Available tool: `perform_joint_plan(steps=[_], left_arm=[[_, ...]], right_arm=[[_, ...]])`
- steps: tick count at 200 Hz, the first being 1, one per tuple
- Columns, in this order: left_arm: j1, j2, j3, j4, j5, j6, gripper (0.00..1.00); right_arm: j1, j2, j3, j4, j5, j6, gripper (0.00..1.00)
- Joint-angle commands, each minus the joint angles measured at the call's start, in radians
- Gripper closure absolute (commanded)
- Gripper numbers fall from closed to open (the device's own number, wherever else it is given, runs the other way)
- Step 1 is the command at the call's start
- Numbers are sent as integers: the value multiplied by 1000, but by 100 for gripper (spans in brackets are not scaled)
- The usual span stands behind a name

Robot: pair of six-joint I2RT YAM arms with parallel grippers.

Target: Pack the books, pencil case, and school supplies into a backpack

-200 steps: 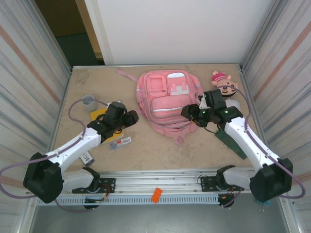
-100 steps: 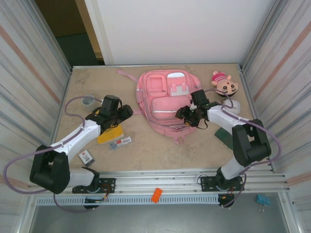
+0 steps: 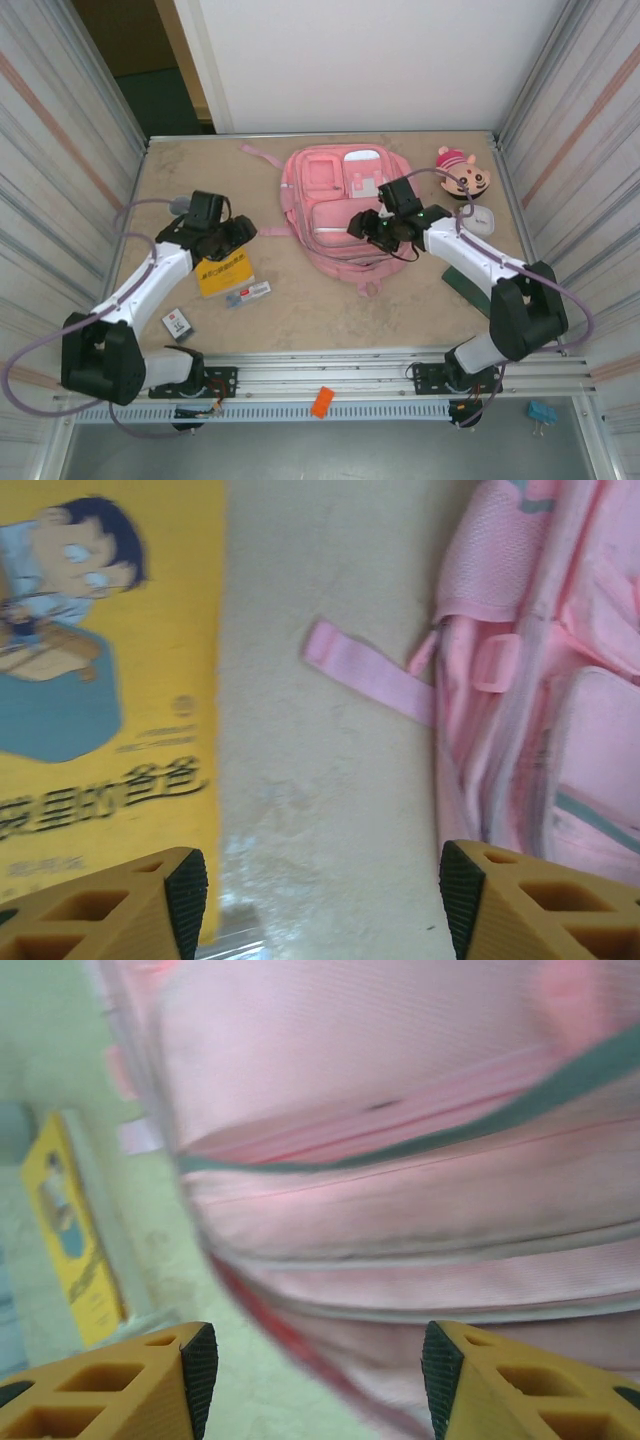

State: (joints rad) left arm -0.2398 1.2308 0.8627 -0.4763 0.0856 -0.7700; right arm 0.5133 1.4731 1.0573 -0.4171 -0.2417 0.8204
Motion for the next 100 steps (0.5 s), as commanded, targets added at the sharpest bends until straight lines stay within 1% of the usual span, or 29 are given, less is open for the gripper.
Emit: perform_joint_plan(steps=[1, 17, 29, 44, 60, 81, 100], left_arm=[[94, -82, -85, 9, 37, 42, 36], [188, -90, -131, 90, 130, 53, 37], [222, -57, -136, 135, 174, 94, 38], [230, 16, -98, 128, 206, 155, 39], [230, 133, -48, 105, 258, 206, 40], [230, 257, -25, 126, 280, 220, 48], [229, 335, -27, 154, 296, 204, 50]], right_arm=[[80, -42, 33, 20, 54, -8, 42], [143, -41, 45, 37, 65, 25, 42], [188, -31, 50, 53, 88, 36, 42], [224, -8, 58, 69, 90, 53, 42], [254, 21, 72, 88, 79, 57, 42], [277, 51, 88, 97, 65, 56, 42], [290, 68, 101, 96, 58, 54, 42]])
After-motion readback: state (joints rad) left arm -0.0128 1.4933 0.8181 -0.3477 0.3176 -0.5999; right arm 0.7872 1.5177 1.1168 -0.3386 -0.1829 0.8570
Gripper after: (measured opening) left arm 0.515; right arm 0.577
